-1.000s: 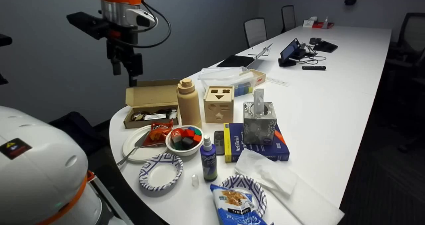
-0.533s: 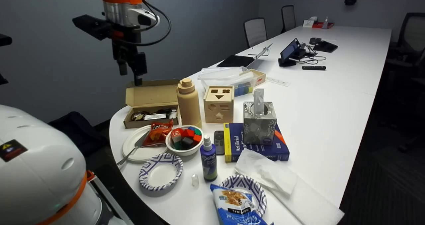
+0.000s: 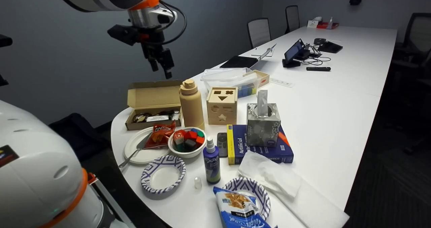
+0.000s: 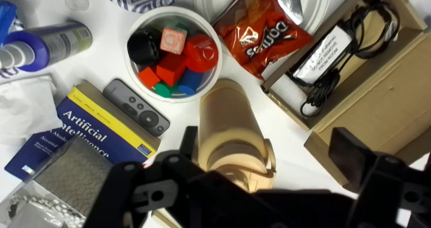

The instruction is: Unscrew the bottle's cap

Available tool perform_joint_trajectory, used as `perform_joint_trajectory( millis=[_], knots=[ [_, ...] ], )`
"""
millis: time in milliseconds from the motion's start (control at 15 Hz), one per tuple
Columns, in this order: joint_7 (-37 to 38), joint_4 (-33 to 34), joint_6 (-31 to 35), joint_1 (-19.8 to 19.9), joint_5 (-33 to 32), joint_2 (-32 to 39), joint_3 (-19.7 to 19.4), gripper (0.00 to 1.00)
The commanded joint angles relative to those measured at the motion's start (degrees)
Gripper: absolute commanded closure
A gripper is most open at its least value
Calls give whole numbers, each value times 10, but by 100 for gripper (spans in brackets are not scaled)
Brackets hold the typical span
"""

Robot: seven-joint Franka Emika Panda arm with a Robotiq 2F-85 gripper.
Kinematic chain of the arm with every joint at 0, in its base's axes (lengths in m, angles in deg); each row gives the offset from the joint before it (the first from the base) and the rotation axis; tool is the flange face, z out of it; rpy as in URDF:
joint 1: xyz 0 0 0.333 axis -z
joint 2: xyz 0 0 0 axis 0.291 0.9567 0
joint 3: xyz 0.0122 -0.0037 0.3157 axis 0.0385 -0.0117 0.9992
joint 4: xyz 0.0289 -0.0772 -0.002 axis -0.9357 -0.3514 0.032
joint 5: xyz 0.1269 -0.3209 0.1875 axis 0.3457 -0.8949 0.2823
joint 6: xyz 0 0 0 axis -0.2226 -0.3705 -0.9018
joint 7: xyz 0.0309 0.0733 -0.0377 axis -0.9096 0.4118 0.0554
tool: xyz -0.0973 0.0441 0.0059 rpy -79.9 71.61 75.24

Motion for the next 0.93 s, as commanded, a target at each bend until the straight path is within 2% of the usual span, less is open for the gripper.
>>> perform_joint_trajectory(
  millis=[0,467,867],
  knots=[
    [42,39,52,19,-54,68,11,0],
    [98,84,101,30,-137,160,1,0],
    [118,111,106,22,-165,213,-26,0]
  ],
)
